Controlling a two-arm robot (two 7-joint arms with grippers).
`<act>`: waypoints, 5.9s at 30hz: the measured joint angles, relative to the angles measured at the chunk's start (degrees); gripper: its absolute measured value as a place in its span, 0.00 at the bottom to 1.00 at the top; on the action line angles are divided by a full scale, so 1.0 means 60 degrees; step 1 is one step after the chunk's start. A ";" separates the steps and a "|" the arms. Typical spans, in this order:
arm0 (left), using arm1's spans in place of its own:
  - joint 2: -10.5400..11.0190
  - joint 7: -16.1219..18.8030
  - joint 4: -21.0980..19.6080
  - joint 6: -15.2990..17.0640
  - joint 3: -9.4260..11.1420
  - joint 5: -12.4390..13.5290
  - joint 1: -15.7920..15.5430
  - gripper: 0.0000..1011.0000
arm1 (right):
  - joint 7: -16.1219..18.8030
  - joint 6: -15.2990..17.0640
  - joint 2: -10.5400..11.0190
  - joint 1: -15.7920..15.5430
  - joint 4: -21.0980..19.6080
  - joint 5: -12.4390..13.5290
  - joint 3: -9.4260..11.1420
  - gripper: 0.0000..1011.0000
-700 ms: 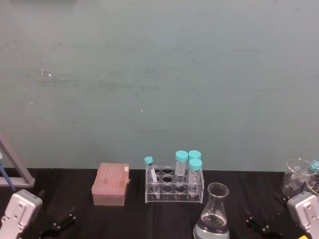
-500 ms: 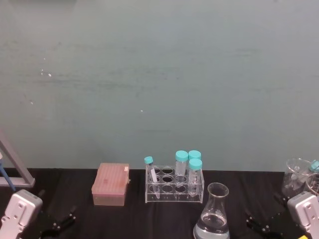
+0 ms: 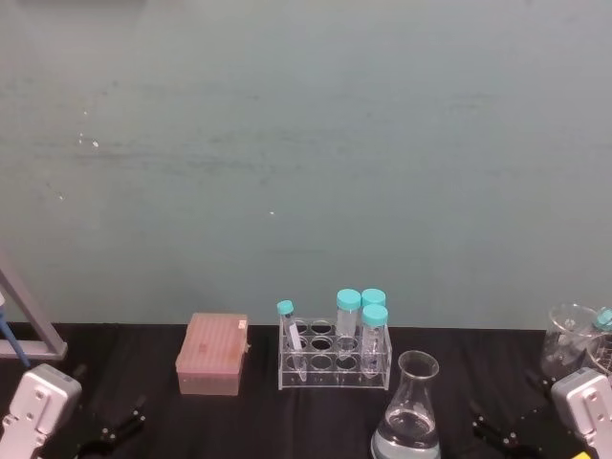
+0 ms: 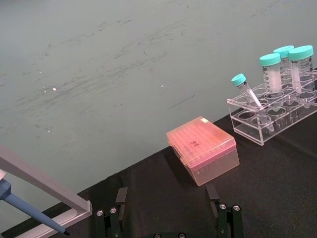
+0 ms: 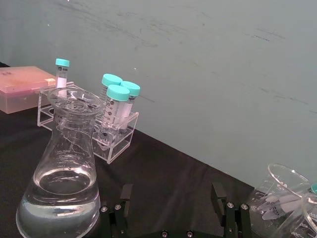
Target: Pick up the beaker with the right gripper, shake it three times, and then put it down.
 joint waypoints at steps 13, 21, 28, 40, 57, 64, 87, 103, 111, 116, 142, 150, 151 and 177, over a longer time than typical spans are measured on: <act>0.0000 0.0000 0.0000 0.0000 0.0001 0.0000 0.0001 0.99 | 0.0002 -0.0034 -0.0014 0.0001 0.0000 -0.0017 0.0067 0.99; 0.0000 0.0000 0.0000 0.0000 0.0000 0.0000 0.0000 0.99 | 0.0046 -0.0342 -0.0211 0.0225 -0.0037 0.0195 0.0638 0.99; 0.0000 0.0000 0.0001 0.0000 0.0001 0.0000 0.0001 0.99 | 0.0981 -0.0794 -0.0584 0.0508 -0.0241 0.1417 0.1289 0.99; 0.0000 0.0000 0.0001 0.0000 0.0001 0.0000 0.0000 0.99 | 0.3375 -0.0705 -0.0825 0.0416 -0.0836 0.3026 0.1246 0.99; 0.0000 0.0000 0.0000 0.0000 0.0000 0.0000 0.0001 0.99 | 0.3532 0.0857 -0.1000 -0.0344 -0.1093 0.3342 0.1342 0.99; 0.0000 0.0000 0.0000 0.0000 0.0001 0.0000 0.0000 0.99 | 0.3323 0.1286 -0.1139 -0.0478 -0.1026 0.3324 0.1490 0.99; -0.0001 0.0000 0.0001 0.0000 0.0000 0.0000 0.0000 0.99 | 0.3337 0.2044 -0.1427 -0.0443 -0.0885 0.2655 0.1612 0.99; 0.0000 0.0000 0.0000 0.0000 0.0001 0.0000 0.0000 0.99 | 0.3481 0.2076 -0.1901 0.0176 -0.0103 0.2251 0.1500 0.99; 0.0000 0.0000 0.0000 0.0000 0.0001 0.0000 0.0001 0.99 | 0.3555 0.2078 -0.2139 0.0511 0.0381 0.2135 0.1434 0.99; 0.0000 0.0000 0.0000 0.0000 0.0000 0.0001 0.0000 0.99 | 0.3635 0.2033 -0.2271 0.0716 0.0648 0.2044 0.1374 0.99; 0.0000 0.0000 0.0000 0.0000 0.0000 0.0001 0.0000 0.99 | 0.3786 0.1541 -0.2568 0.0853 0.0917 0.1901 0.1483 0.99; 0.0000 0.0000 0.0000 0.0000 0.0000 0.0001 0.0000 0.99 | 0.3808 0.1481 -0.2562 0.0880 0.0931 0.1689 0.1408 0.99; 0.0000 0.0000 0.0000 0.0000 0.0001 0.0001 0.0000 0.99 | 0.3808 0.1474 -0.2557 0.0880 0.0932 0.1662 0.1397 0.99; 0.0000 0.0000 0.0000 0.0000 0.0001 0.0001 0.0001 0.99 | 0.3728 0.1348 -0.2625 0.0781 0.0839 0.1273 0.1515 0.99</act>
